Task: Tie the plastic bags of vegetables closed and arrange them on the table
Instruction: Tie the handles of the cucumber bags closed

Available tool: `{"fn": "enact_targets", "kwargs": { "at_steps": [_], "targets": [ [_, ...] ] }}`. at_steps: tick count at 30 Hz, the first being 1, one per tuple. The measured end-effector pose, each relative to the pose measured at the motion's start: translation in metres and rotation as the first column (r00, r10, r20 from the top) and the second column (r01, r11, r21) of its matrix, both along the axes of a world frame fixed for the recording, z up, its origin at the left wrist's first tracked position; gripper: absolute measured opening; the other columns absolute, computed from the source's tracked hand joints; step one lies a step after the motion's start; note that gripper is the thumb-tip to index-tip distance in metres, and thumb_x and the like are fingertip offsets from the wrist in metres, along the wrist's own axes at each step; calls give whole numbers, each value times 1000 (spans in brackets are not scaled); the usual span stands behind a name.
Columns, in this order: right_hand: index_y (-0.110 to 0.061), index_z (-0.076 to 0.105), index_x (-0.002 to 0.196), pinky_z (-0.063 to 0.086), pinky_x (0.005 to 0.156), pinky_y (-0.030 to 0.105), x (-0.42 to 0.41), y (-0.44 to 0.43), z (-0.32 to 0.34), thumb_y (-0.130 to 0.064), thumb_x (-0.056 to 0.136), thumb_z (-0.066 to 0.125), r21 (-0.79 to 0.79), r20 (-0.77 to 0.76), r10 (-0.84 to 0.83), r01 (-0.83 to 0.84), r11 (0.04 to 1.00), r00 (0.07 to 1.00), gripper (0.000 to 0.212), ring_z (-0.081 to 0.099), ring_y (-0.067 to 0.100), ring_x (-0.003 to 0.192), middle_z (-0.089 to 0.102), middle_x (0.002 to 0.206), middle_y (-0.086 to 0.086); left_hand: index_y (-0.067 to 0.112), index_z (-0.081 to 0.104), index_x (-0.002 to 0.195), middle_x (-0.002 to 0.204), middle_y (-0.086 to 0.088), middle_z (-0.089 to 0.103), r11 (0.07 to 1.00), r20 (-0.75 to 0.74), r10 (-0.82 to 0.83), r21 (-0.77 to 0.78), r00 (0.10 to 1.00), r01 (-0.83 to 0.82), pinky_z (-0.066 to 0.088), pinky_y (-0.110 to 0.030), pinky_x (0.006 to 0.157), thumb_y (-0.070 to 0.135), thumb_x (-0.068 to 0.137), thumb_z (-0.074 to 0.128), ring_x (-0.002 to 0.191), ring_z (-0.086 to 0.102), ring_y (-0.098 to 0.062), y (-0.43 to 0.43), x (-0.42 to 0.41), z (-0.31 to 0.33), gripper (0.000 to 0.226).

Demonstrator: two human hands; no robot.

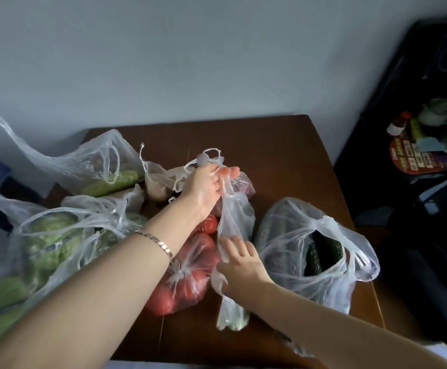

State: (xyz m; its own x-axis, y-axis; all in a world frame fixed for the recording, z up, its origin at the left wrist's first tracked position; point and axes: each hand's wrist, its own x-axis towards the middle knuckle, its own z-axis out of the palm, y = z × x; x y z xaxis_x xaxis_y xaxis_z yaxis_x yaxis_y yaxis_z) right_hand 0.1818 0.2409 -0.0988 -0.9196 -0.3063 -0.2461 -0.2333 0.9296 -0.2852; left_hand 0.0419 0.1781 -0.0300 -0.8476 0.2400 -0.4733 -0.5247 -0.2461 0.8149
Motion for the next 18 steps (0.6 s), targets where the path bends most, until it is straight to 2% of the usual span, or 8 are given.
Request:
{"fn": "enact_targets", "kwargs": {
  "at_steps": [3, 5, 7, 9, 11, 13, 15, 18],
  "targets": [
    [-12, 63, 88, 22, 109, 28, -6, 19, 5, -21, 83, 54, -349, -2, -86, 80, 934, 996, 14, 26, 23, 133, 28, 144, 6, 7, 58, 80, 70, -4, 67, 992, -34, 123, 41, 992, -121, 53, -26, 71, 21, 98, 35, 66, 68, -13, -7, -9, 9, 32],
    [-13, 55, 79, 29, 93, 9, -11, 34, 16, -14, 83, 56, -576, 60, -190, 189, 795, 980, 4, 43, 15, 118, 40, 129, 2, 9, 61, 82, 73, -2, 65, 980, -96, 195, 44, 976, -191, 52, -31, 82, 24, 97, 39, 70, 63, -13, -15, -16, 16, 31],
    [-11, 58, 89, 36, 79, 2, -17, 45, 32, -14, 81, 55, -744, 168, -375, 367, 558, 912, 9, 52, 7, 97, 53, 108, -1, 12, 62, 85, 83, -1, 63, 975, -186, 223, 39, 957, -220, 50, -41, 92, 19, 94, 48, 71, 60, -11, -22, -20, 26, 18],
    [-8, 58, 83, 44, 68, 14, -25, 54, 51, -17, 77, 49, -871, 287, -476, 434, 233, 831, 14, 54, 9, 77, 58, 84, 3, 12, 62, 94, 92, 3, 61, 975, -331, 208, -2, 921, -221, 53, -43, 88, 3, 88, 53, 70, 59, -8, -26, -19, 36, 14],
    [-8, 48, 66, 44, 60, 26, -37, 63, 67, -8, 78, 43, -899, 400, -485, 437, -39, 778, 13, 53, 18, 69, 54, 75, 13, 12, 60, 107, 102, 6, 59, 973, -500, 145, -85, 854, -214, 58, -35, 76, -9, 83, 54, 73, 57, -7, -28, -16, 45, 32],
    [-6, 45, 66, 45, 59, 28, -48, 73, 79, 1, 81, 34, -837, 546, -427, 481, -259, 721, 20, 53, 27, 67, 50, 72, 18, 21, 57, 111, 114, 7, 59, 967, -623, 32, -179, 781, -182, 51, -19, 58, -9, 81, 56, 71, 56, -8, -29, -14, 51, 43],
    [-4, 47, 71, 46, 61, 31, -55, 86, 85, -4, 84, 29, -764, 645, -363, 550, -338, 672, 22, 53, 30, 66, 51, 68, 19, 23, 52, 119, 115, 11, 59, 964, -624, -76, -246, 778, -103, 42, -9, 48, -8, 81, 58, 63, 60, -4, -28, -14, 50, 49],
    [-7, 57, 66, 46, 64, 33, -60, 103, 83, -32, 84, 39, -754, 653, -165, 614, -235, 739, 36, 56, 24, 60, 58, 60, 10, 16, 29, 141, 126, 19, 49, 926, -517, -264, -374, 814, 62, 50, -8, 60, -7, 82, 59, 76, 64, 8, -27, -13, 35, 70]
  ]
}}
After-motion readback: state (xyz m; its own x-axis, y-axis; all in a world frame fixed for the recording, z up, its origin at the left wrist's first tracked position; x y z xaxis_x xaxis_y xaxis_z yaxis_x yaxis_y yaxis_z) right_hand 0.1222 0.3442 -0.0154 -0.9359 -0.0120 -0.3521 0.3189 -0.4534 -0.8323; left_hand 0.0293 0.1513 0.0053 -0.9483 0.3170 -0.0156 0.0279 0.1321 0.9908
